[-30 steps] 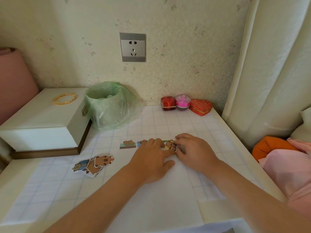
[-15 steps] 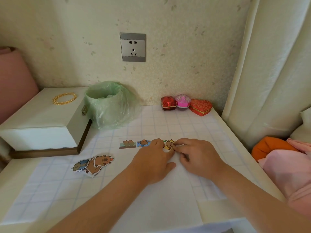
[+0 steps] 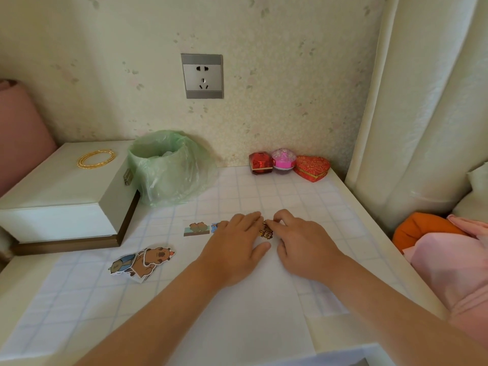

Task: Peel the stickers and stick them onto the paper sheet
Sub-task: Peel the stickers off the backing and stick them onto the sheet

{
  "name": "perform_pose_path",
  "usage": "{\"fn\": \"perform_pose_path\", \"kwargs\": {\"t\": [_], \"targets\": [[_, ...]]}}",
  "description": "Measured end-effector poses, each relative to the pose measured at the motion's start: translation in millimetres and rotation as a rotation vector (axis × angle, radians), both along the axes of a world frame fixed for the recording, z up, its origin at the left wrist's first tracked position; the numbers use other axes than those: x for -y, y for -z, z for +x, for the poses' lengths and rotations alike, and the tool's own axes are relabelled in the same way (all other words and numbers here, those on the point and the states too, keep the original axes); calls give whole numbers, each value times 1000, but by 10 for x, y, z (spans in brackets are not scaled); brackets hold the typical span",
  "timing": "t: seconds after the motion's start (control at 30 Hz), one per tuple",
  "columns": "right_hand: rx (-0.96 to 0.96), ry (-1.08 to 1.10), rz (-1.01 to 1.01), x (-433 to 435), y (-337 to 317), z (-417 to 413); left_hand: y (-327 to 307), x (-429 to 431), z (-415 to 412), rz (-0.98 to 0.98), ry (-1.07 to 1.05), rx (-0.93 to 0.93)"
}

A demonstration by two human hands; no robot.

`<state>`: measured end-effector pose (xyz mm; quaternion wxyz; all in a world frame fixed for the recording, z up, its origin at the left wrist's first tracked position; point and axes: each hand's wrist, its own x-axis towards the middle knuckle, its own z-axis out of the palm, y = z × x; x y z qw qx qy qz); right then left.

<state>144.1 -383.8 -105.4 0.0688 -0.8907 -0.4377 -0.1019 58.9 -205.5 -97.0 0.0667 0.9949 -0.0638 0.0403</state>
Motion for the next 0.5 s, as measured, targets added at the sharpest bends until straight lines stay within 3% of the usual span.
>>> {"fn": "perform_pose_path", "kwargs": {"t": [0.13, 0.3, 0.5], "targets": [[-9, 8, -19, -3, -1, 11, 86, 0, 23, 36, 22, -140], [48, 51, 29, -6, 47, 14, 34, -72, 9, 165, -1, -98], [49, 70, 50, -7, 19, -19, 19, -90, -68, 111, 3, -67]]}}
